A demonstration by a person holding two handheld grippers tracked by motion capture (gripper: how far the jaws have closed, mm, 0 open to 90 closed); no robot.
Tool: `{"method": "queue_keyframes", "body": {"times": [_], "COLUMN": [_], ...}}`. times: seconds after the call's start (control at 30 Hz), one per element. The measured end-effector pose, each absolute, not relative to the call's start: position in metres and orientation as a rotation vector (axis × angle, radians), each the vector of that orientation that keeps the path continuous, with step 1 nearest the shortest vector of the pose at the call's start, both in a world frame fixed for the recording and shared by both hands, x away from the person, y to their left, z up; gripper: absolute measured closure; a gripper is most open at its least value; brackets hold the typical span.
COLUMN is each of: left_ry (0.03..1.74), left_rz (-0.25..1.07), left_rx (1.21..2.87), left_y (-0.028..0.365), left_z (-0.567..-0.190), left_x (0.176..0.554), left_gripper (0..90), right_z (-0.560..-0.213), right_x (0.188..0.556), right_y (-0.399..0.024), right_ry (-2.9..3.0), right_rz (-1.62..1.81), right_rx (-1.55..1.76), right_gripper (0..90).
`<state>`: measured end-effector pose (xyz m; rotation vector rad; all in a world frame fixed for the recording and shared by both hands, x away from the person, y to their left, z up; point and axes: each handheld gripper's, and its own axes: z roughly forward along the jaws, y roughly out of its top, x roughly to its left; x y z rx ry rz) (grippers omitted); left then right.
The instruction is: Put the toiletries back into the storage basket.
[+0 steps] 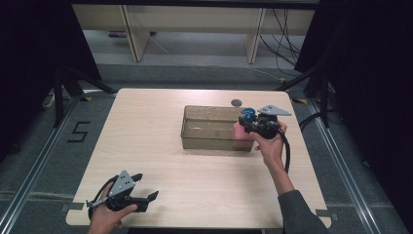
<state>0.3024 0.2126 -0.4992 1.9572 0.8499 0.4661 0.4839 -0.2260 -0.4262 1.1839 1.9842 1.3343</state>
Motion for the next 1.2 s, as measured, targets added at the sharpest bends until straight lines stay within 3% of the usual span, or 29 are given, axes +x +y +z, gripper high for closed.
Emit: {"method": "queue_keyframes", "body": {"times": [1.17, 1.2], "left_ry": [0.849, 0.850], "left_rz": [0.464, 0.465], "left_rx": [1.961, 1.958], "left_y": [0.213, 0.213], "left_z": [-0.499, -0.499], "left_x": [0.302, 0.302], "left_gripper": [15.3, 15.3], "right_z": [-0.436, -0.436], "right_x": [0.485, 0.485], "right_y": [-0.218, -0.220], "right_ry": [2.002, 2.004], "right_rz": [1.280, 1.324], "right_rx": [1.169, 1.188], "right_gripper": [52.4, 44.9]}}
